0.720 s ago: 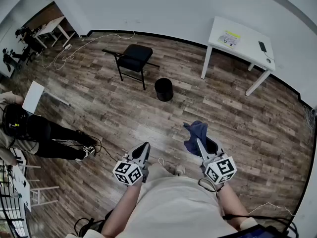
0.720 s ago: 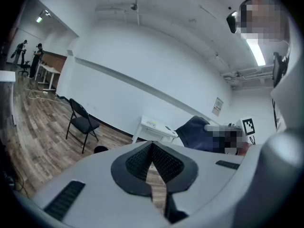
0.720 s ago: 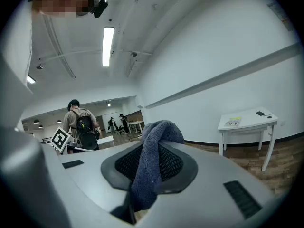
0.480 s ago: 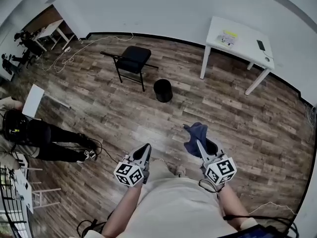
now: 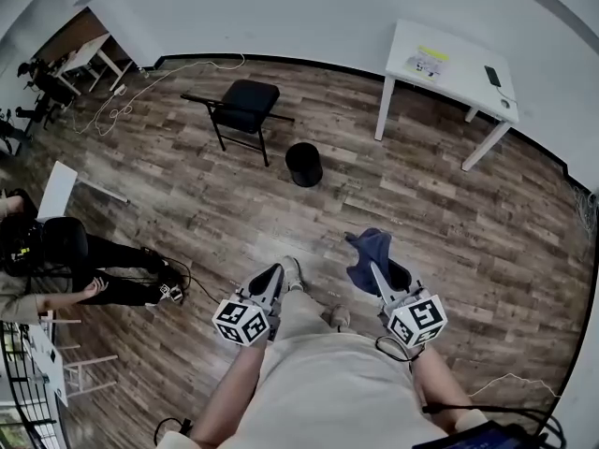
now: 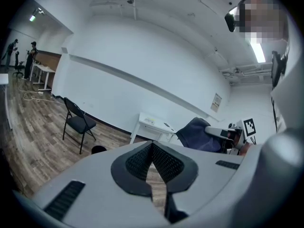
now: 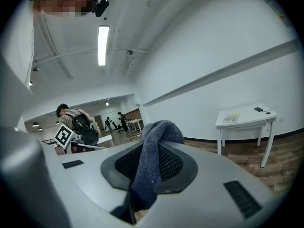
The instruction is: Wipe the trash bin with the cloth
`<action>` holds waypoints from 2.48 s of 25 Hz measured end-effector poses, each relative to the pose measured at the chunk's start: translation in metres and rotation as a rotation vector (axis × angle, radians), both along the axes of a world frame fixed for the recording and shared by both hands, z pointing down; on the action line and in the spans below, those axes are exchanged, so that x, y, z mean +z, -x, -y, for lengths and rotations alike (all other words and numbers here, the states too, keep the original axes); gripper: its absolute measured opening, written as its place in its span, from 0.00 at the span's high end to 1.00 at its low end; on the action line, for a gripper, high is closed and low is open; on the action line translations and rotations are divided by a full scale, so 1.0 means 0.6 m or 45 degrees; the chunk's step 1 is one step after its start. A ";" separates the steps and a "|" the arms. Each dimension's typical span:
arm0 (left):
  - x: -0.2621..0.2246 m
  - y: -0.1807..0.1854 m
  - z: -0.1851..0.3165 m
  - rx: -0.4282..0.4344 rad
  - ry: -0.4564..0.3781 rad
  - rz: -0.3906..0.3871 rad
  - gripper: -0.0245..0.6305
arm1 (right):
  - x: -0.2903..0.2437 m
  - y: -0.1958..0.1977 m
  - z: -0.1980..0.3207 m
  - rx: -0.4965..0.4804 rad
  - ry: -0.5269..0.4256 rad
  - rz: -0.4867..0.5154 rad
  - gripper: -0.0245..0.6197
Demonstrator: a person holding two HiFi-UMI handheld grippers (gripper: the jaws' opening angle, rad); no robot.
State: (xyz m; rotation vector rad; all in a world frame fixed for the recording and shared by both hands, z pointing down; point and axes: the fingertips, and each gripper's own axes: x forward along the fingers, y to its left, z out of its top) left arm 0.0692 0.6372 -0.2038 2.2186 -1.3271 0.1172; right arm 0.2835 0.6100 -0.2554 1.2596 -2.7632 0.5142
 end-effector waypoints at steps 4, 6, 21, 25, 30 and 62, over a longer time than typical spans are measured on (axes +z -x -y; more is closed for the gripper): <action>0.000 0.013 0.036 0.007 -0.003 -0.002 0.96 | 0.008 0.012 0.034 0.007 0.008 -0.007 0.85; -0.001 0.023 0.058 0.010 0.000 -0.004 0.96 | 0.010 0.019 0.056 0.013 0.016 -0.013 0.85; 0.007 0.177 0.269 0.086 0.024 0.004 0.96 | 0.022 0.185 0.261 0.052 0.050 -0.042 0.85; 0.009 0.210 0.325 0.125 0.023 -0.004 0.96 | 0.022 0.233 0.313 0.067 0.058 -0.053 0.85; 0.012 0.263 0.388 0.151 0.011 -0.012 0.96 | 0.020 0.293 0.367 0.078 0.056 -0.067 0.85; 0.027 0.300 0.565 0.190 -0.025 -0.029 0.96 | 0.016 0.332 0.531 0.094 -0.016 -0.102 0.85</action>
